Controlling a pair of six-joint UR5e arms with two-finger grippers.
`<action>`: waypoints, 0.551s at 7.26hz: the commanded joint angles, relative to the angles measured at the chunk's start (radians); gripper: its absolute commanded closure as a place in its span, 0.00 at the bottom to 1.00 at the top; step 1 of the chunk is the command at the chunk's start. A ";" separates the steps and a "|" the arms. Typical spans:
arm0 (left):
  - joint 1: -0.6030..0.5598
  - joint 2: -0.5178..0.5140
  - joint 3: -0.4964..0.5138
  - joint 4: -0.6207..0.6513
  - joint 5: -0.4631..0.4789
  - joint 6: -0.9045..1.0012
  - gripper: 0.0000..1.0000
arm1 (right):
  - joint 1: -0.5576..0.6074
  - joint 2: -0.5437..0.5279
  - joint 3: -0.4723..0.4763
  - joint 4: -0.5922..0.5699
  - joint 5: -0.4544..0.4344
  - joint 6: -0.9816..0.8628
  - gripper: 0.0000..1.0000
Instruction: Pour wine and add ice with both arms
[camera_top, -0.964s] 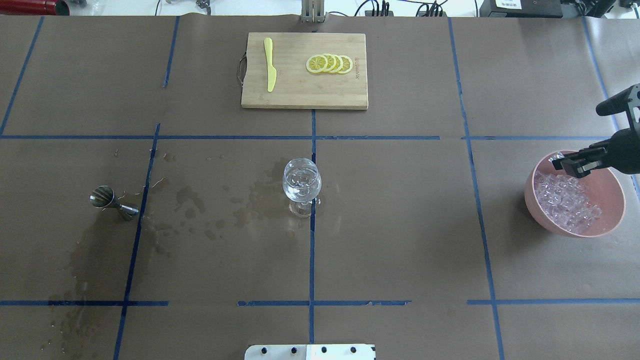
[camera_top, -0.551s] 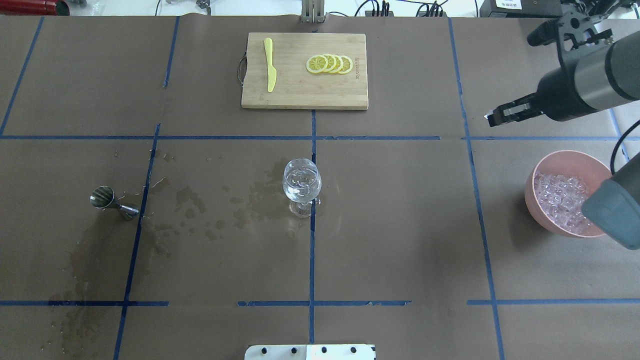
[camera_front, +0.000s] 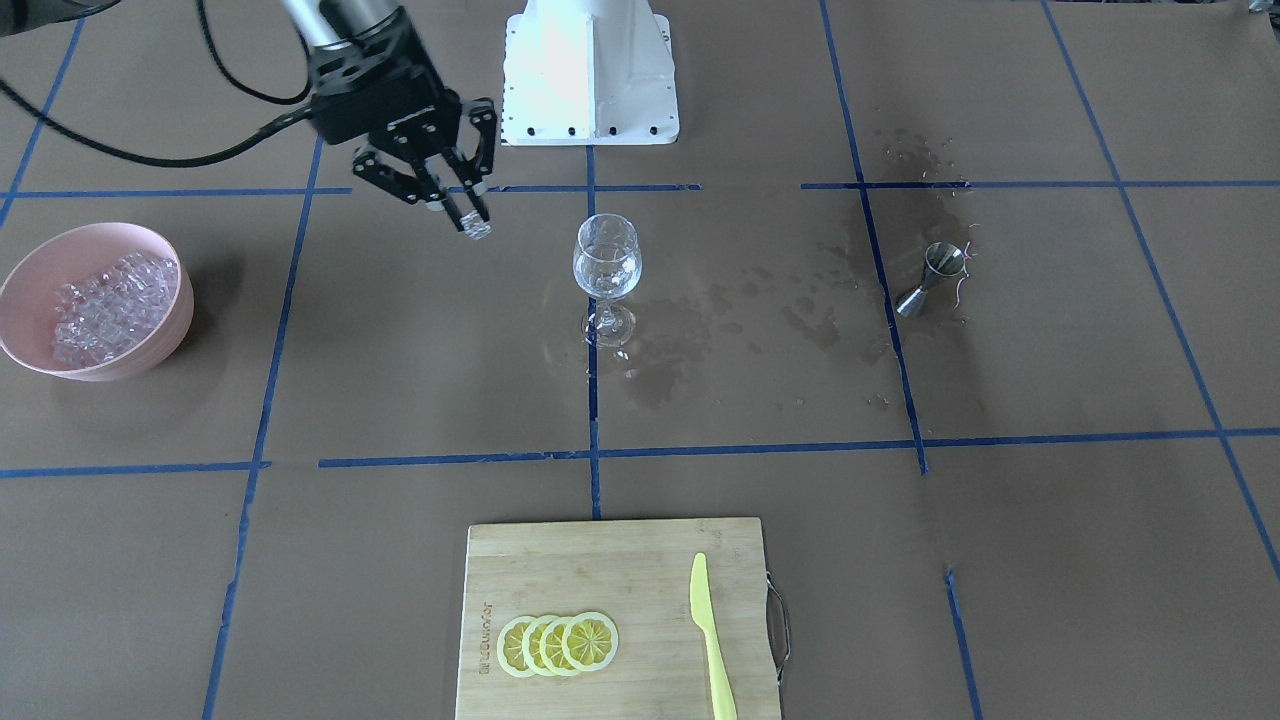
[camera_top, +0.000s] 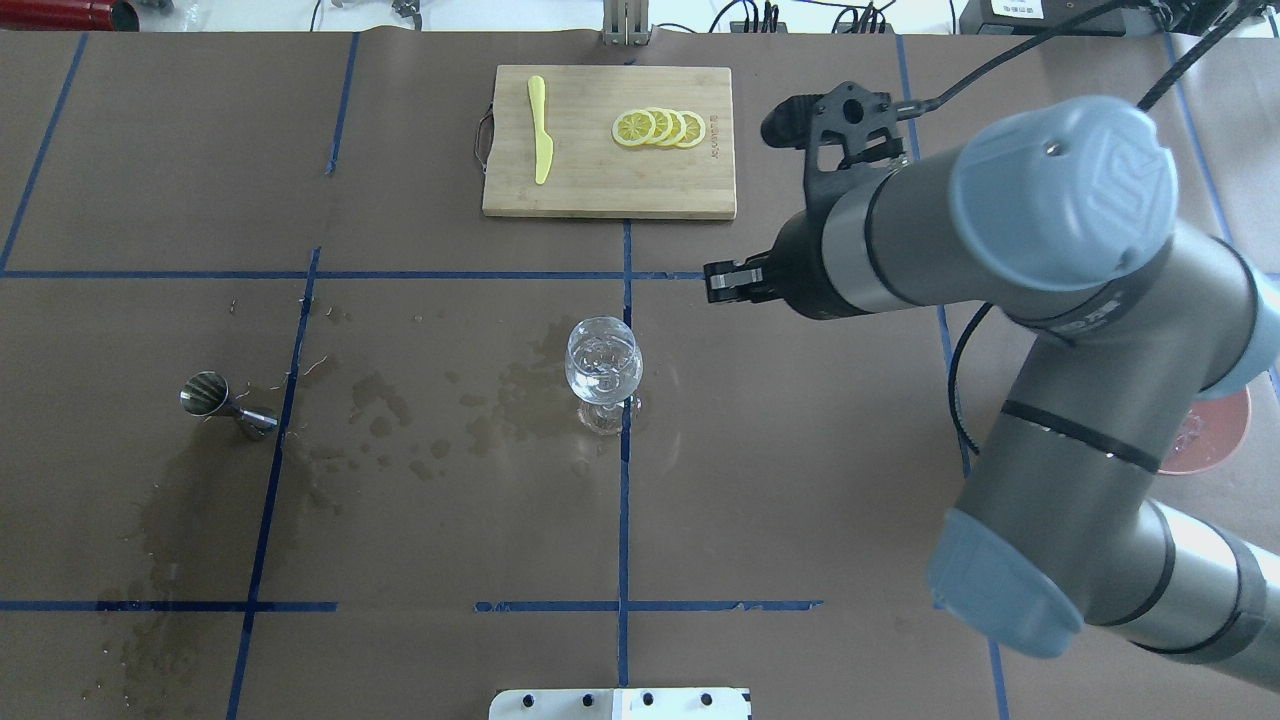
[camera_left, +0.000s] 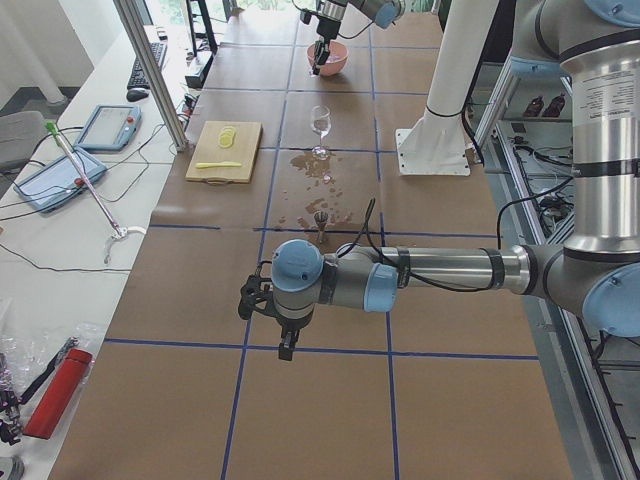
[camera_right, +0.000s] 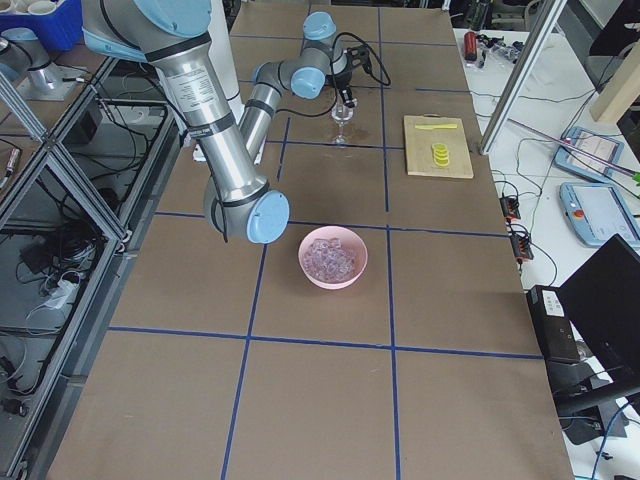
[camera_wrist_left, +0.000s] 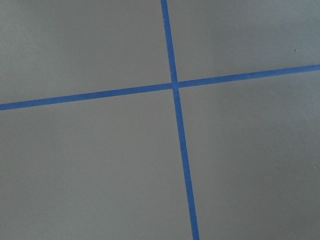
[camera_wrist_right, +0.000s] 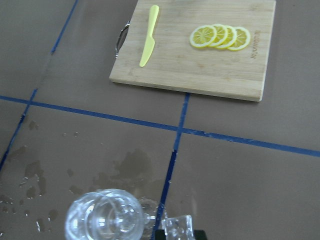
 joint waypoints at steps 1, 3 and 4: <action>0.000 0.001 0.001 -0.012 0.000 0.000 0.00 | -0.116 0.141 -0.022 -0.158 -0.115 0.054 1.00; 0.000 0.003 0.003 -0.012 0.000 0.000 0.00 | -0.144 0.209 -0.131 -0.181 -0.163 0.054 1.00; 0.000 0.003 0.004 -0.012 0.000 0.000 0.00 | -0.152 0.223 -0.145 -0.203 -0.177 0.054 1.00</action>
